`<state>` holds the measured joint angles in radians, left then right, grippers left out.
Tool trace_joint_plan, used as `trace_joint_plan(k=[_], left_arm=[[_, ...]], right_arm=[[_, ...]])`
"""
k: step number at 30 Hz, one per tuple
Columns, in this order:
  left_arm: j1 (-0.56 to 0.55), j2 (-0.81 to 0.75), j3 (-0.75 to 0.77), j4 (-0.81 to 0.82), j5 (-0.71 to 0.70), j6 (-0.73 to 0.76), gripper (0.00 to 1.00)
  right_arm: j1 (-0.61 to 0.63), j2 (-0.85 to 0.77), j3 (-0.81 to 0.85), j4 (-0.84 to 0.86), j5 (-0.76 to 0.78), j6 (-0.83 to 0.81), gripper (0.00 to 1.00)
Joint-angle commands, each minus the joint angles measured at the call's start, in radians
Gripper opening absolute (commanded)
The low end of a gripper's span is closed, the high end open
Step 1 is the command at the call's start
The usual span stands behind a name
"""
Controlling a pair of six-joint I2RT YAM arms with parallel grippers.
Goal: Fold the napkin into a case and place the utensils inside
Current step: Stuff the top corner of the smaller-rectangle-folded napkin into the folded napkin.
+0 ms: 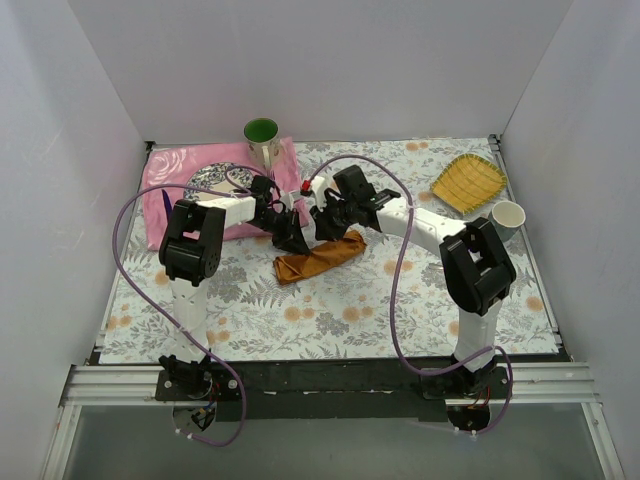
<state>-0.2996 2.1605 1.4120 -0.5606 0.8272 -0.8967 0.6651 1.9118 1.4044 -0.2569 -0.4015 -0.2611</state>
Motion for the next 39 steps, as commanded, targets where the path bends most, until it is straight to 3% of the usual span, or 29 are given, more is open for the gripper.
trace_joint_plan(k=[1,15,20,23,27,32,37,39], left_arm=[[0.007,0.036,-0.013,0.01,-0.074,0.028,0.0],[0.008,0.042,0.014,-0.01,-0.071,0.036,0.0],[0.043,-0.025,0.027,0.016,-0.034,0.01,0.27],[0.082,-0.106,0.01,0.044,-0.019,0.002,0.38],[0.155,-0.221,-0.031,0.102,0.087,-0.028,0.42],[0.198,-0.372,-0.109,0.127,0.246,-0.015,0.35],[0.149,-0.41,-0.226,0.1,0.328,-0.013,0.11],[0.117,-0.401,-0.271,0.113,0.317,-0.019,0.07]], right_arm=[[0.002,-0.037,-0.03,-0.033,-0.04,0.045,0.17],[0.002,0.049,-0.131,0.051,0.067,0.095,0.12],[0.002,0.069,-0.139,0.047,0.085,0.114,0.11],[0.002,0.082,-0.147,0.053,0.089,0.12,0.1],[0.002,0.096,-0.15,0.064,0.093,0.129,0.09],[0.002,0.098,-0.15,0.07,0.093,0.143,0.09],[0.002,0.093,-0.142,0.07,0.089,0.151,0.09],[0.004,0.093,-0.14,0.068,0.092,0.152,0.09]])
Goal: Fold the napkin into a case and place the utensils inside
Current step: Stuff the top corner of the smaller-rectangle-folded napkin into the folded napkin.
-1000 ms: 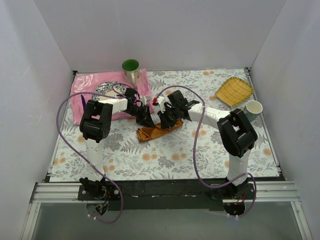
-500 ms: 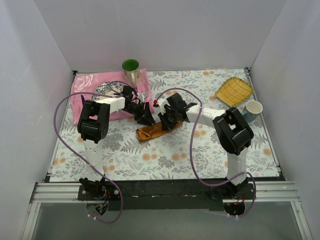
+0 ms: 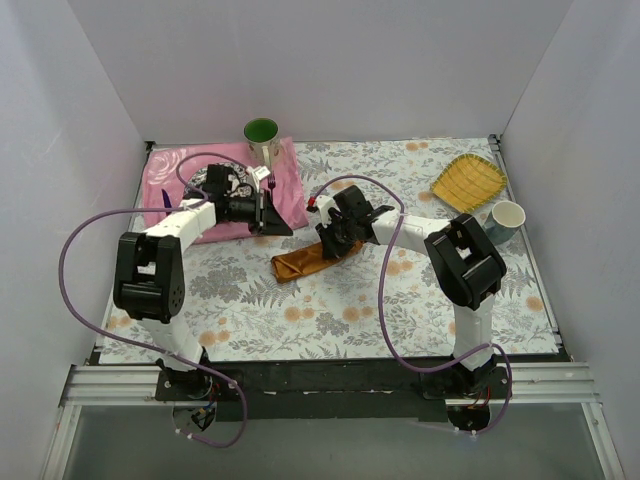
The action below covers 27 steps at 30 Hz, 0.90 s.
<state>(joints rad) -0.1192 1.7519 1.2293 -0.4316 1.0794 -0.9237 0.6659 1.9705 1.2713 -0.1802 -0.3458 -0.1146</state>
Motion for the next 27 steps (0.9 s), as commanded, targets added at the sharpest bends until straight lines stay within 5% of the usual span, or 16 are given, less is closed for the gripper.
trace_joint_plan(k=[1,16,23,27], left_arm=[[-0.071,0.014,-0.102,-0.006,0.065,0.0,0.04],[-0.08,0.283,-0.125,0.09,-0.113,-0.052,0.0],[-0.08,0.328,-0.099,0.076,-0.161,-0.041,0.0],[-0.08,0.33,-0.093,0.071,-0.164,-0.037,0.0]], right_arm=[[0.001,0.034,-0.007,-0.01,0.033,0.006,0.09],[-0.005,0.001,-0.009,-0.021,0.021,0.01,0.13],[0.006,-0.099,0.045,-0.019,-0.03,-0.01,0.39],[0.067,-0.111,0.097,-0.039,0.159,-0.08,0.35]])
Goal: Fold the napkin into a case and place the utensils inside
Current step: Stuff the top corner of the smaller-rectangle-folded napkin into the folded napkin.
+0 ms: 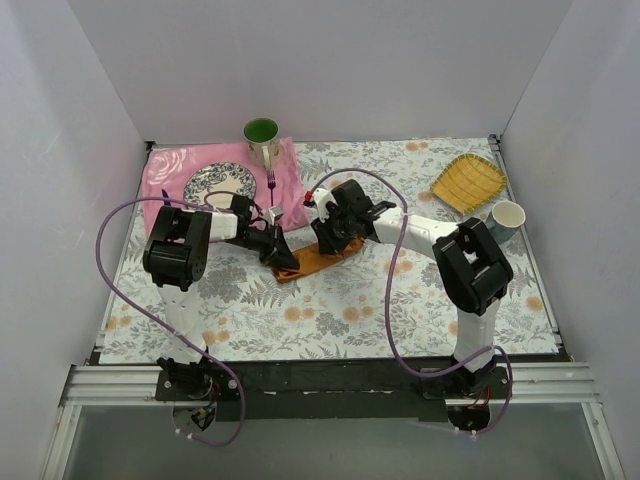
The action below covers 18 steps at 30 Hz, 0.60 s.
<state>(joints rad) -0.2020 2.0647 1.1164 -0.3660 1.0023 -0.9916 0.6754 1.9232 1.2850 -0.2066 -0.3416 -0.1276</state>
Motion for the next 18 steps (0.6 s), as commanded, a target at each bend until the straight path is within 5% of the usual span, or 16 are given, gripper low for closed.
trace_joint_plan(k=[1,5,18], left_arm=[[0.003,0.017,0.02,0.004,-0.09,0.033,0.0],[0.003,0.018,0.022,-0.004,-0.099,0.041,0.0],[0.003,0.02,0.008,-0.002,-0.12,0.051,0.0]], right_arm=[[0.076,-0.059,0.083,-0.013,0.194,-0.088,0.33],[0.113,-0.033,0.057,0.018,0.373,-0.164,0.23],[0.124,-0.01,-0.098,0.174,0.614,-0.222,0.2]])
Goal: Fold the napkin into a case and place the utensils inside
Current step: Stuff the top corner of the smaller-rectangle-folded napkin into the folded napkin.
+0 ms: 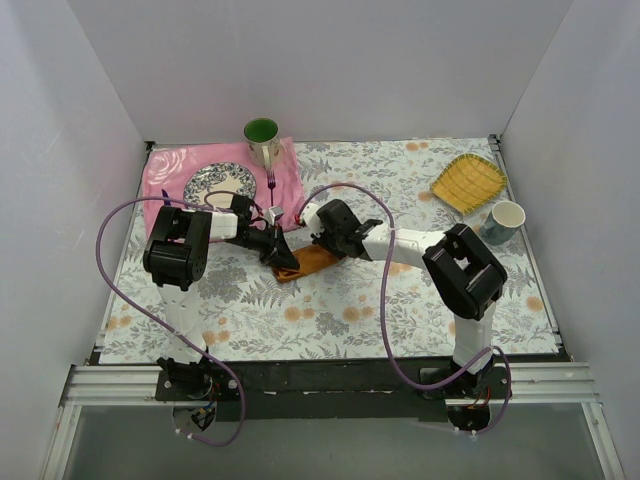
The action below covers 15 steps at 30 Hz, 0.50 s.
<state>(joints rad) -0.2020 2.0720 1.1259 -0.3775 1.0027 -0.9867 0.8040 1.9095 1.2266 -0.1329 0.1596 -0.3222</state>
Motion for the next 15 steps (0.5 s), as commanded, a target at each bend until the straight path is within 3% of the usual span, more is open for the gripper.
trace_joint_plan(k=[1,9,15], left_arm=[[0.003,0.013,-0.002,0.009,-0.121,0.048,0.0],[0.003,0.016,0.005,-0.004,-0.128,0.06,0.0],[0.003,0.017,0.008,-0.006,-0.127,0.057,0.0]], right_arm=[[-0.003,0.002,-0.048,0.124,0.124,-0.029,0.2],[-0.003,-0.02,-0.134,0.204,0.121,-0.064,0.18],[-0.017,-0.158,-0.026,0.012,-0.141,0.005,0.26]])
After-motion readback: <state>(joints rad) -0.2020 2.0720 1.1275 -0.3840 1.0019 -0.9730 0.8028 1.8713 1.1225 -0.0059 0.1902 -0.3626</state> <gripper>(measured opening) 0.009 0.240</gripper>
